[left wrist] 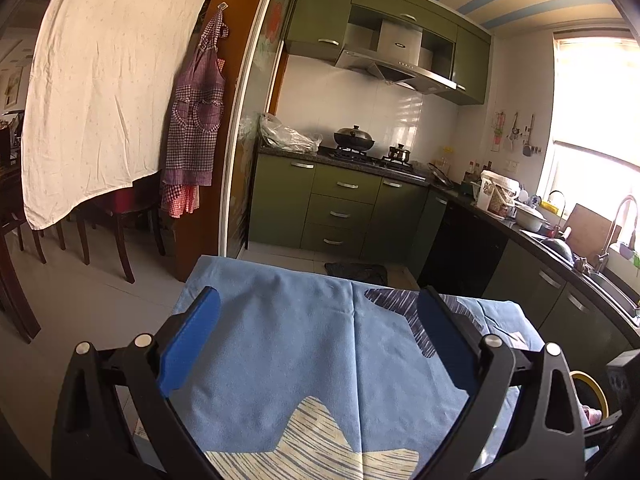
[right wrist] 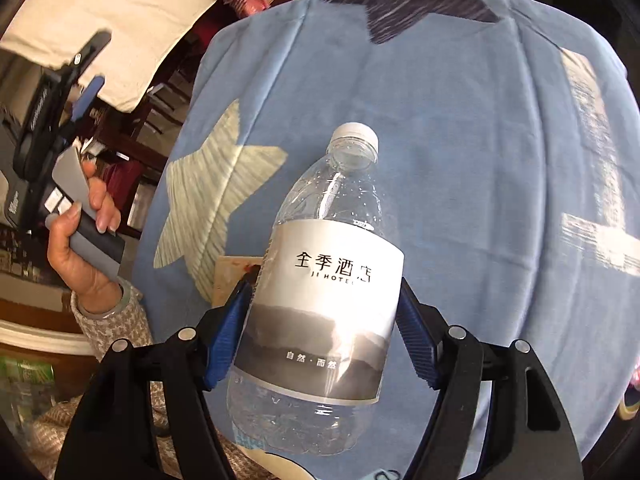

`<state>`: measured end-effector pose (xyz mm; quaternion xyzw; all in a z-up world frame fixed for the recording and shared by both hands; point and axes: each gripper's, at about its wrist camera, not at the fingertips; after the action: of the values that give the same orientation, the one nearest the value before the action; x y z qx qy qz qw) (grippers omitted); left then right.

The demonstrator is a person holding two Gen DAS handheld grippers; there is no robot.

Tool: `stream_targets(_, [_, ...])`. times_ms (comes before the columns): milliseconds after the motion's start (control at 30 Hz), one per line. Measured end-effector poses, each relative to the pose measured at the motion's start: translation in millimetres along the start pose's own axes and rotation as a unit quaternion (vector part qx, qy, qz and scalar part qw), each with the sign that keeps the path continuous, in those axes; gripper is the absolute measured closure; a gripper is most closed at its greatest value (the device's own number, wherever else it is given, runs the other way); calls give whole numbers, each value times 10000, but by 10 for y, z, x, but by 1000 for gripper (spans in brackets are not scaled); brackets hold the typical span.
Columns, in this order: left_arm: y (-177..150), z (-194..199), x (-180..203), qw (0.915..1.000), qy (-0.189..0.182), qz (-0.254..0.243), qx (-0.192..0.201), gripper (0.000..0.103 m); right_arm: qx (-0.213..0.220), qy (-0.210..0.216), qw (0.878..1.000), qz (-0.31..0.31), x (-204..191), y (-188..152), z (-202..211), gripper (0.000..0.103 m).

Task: Collect trash
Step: 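Grasp the clear water bottle with the right gripper and lift it, then carry the bottle over the yellow bin and open the right gripper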

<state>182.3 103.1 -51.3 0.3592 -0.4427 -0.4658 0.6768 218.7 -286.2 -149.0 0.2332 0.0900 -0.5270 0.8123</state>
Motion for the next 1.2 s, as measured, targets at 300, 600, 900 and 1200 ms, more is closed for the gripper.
stream_targets(300, [-61, -87, 97, 9997, -25, -148, -198, 7, 1280, -811, 9756, -1588, 1603, -399, 1355, 39])
stream_targets(600, [-140, -157, 221, 9986, 49, -442, -300, 7, 1641, -1668, 9332, -2728, 2803, -853, 1754, 40])
stream_targets(900, [-158, -177, 251, 9981, 48, -507, -352, 7, 1773, -1878, 9178, -3016, 3039, -1062, 1813, 40])
stream_targets(1200, [-190, -173, 337, 9971, -57, -633, -414, 7, 2034, -2002, 8979, -3351, 3241, -1293, 1826, 37])
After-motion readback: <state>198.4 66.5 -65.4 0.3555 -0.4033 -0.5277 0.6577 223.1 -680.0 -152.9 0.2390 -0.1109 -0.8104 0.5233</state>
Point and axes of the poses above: each gripper's, at about its wrist camera, not at the fingertips, and z roughly against the way its jaws point, x to its right, y to its top, and after that the axes turned 5 degrees about z, right-handed
